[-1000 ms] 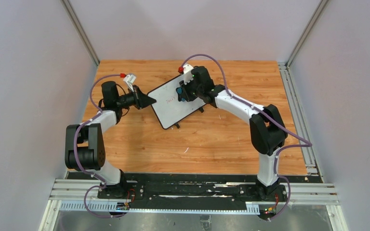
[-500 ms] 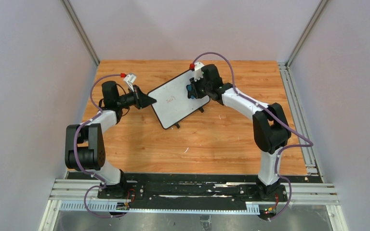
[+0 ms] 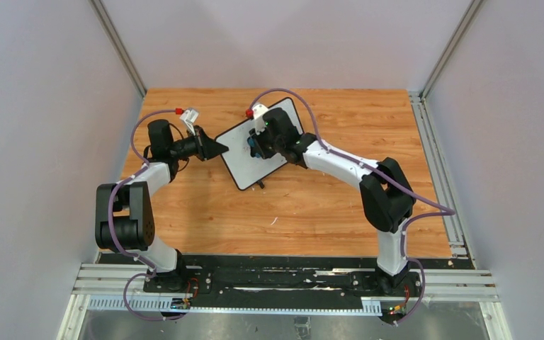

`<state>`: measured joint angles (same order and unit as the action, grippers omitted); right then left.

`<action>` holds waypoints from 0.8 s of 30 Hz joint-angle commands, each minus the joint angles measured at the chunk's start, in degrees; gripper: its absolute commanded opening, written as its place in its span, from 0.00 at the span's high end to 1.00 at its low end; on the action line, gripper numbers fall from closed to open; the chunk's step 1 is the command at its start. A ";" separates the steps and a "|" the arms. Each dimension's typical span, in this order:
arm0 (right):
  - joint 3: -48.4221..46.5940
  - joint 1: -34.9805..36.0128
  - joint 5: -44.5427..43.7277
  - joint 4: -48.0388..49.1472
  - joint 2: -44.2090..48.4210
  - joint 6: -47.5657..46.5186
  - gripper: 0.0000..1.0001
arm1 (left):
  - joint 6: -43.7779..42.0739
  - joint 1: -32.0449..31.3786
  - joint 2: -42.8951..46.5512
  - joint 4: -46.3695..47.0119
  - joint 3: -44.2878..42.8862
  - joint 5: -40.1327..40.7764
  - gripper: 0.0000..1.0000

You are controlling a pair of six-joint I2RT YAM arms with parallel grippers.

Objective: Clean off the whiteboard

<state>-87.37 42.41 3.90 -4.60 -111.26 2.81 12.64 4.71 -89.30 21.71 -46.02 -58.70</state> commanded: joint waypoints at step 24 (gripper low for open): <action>2.74 -8.15 -0.30 1.24 0.96 -2.19 0.99 | -5.60 -0.45 -0.50 -2.99 -0.13 3.24 1.00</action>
<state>-86.19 39.09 9.85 -4.27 -111.26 2.94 12.27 4.40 -89.30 21.71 -46.22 -58.46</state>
